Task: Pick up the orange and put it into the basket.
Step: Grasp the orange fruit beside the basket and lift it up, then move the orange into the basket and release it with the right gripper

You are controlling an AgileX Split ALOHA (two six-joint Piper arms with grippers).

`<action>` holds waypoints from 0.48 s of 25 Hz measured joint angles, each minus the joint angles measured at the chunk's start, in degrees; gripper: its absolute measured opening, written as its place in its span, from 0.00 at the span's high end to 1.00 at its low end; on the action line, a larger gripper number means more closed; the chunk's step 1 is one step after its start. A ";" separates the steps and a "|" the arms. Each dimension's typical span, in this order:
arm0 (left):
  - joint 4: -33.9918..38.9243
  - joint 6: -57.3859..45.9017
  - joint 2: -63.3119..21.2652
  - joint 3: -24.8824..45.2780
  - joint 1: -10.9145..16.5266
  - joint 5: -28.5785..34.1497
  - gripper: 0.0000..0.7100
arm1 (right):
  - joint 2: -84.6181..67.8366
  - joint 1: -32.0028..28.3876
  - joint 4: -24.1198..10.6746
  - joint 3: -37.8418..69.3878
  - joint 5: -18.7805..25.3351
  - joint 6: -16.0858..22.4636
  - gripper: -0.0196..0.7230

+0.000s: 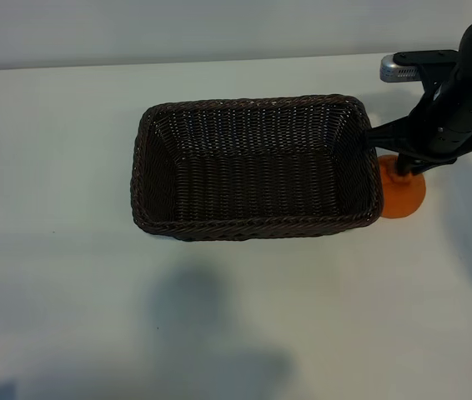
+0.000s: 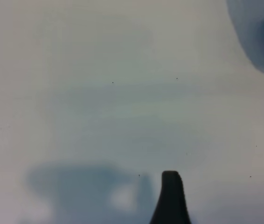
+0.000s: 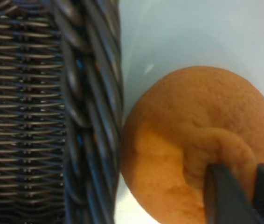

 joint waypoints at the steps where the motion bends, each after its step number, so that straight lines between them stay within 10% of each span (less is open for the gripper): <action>1: 0.00 0.00 0.00 0.00 0.00 0.00 0.20 | 0.00 0.00 0.00 0.00 0.00 -0.20 0.88; 12: 0.00 -0.05 0.00 0.00 0.00 0.00 0.20 | 0.00 0.00 0.00 0.00 0.00 -1.28 0.91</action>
